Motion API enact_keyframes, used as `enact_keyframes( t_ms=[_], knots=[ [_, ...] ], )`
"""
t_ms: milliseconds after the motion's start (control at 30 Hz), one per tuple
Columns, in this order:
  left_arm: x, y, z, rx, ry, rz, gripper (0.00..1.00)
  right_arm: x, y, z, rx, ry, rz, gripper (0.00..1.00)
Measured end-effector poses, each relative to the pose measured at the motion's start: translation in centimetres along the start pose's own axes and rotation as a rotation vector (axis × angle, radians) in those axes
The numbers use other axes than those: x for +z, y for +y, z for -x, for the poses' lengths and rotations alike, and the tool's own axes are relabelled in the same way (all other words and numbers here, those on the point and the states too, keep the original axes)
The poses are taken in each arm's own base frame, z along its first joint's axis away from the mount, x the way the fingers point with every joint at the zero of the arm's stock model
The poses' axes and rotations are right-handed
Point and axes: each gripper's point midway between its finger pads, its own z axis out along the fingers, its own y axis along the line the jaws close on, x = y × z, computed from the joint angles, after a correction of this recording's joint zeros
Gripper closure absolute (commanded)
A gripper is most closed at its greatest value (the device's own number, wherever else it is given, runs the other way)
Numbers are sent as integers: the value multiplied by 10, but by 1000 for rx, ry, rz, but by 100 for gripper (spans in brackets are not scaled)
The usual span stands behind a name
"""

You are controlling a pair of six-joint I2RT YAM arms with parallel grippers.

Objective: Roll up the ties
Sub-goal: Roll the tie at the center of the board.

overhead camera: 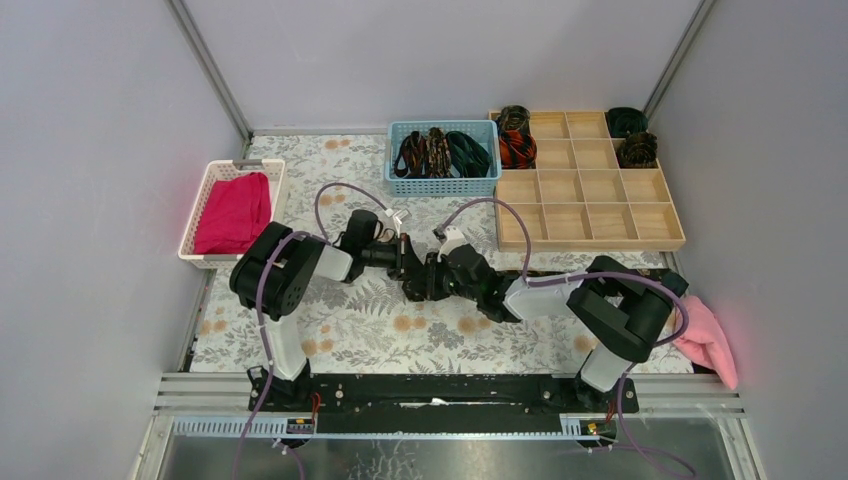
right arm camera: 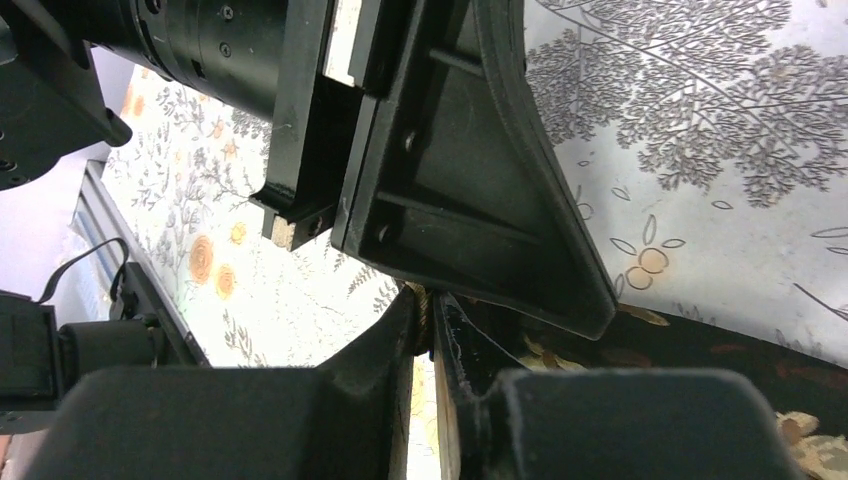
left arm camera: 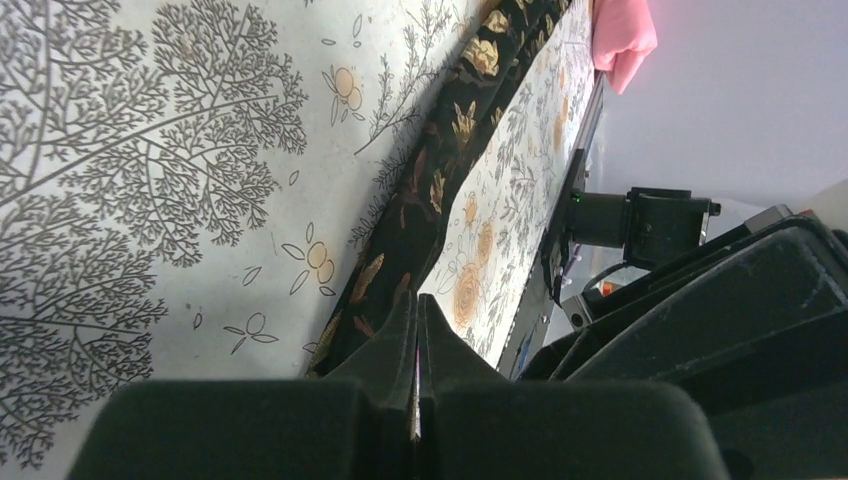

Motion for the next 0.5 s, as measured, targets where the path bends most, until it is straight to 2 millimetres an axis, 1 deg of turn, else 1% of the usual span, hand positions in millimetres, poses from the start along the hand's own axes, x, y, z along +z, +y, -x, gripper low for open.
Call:
enact_keyframes(
  t_ms=[67,267,500],
  knots=[
    [1,0,-1,-3,9,-7,100,-2,-3,0,-6,-6,-15,84],
    [2,-4,8,22,1,-13,100,-11,-17,9,-45,-44,-94,84],
    [3,-4,12,28,5,-5,100,-16,-41,5,-84,-35,-207,85]
  ],
)
